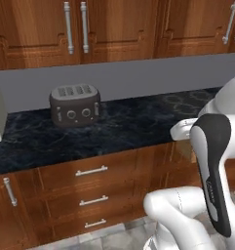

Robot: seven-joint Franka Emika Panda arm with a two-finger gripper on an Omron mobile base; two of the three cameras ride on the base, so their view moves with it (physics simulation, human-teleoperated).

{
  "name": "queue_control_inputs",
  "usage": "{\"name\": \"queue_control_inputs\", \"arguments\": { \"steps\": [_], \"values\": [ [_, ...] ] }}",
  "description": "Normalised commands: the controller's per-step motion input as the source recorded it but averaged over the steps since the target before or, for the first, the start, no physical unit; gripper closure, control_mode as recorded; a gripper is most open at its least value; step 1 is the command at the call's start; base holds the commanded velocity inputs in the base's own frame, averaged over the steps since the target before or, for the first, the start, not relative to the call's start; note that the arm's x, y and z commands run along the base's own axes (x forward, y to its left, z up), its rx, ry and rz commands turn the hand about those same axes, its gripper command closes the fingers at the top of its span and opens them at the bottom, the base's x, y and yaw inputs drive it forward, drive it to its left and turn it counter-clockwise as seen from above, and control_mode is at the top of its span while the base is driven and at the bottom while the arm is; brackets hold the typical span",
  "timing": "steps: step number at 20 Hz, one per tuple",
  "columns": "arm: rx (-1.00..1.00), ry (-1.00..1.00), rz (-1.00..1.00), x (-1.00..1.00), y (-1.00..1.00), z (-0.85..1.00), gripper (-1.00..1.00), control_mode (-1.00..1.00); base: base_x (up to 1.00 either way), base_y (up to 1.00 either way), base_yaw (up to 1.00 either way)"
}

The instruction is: Start the toaster. Once the lever pops up, take the bread to the plate on the dining counter.

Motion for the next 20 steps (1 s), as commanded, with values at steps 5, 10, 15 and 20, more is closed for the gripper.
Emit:
{"name": "queue_control_inputs", "arguments": {
  "steps": [5, 10, 15, 20],
  "values": [
    [0.00, 0.00, 0.00, 0.00, 0.00, 0.00, 1.00, 1.00, -0.34, -0.33, -0.46],
    [0.00, 0.00, 0.00, 0.00, 0.00, 0.00, 1.00, 1.00, -0.24, -0.25, -0.55],
    [0.00, 0.00, 0.00, 0.00, 0.00, 0.00, 1.00, 1.00, -0.17, -0.18, -0.61],
    [0.00, 0.00, 0.00, 0.00, 0.00, 0.00, 1.00, 1.00, -0.03, -0.15, -0.69]
  ]
}}
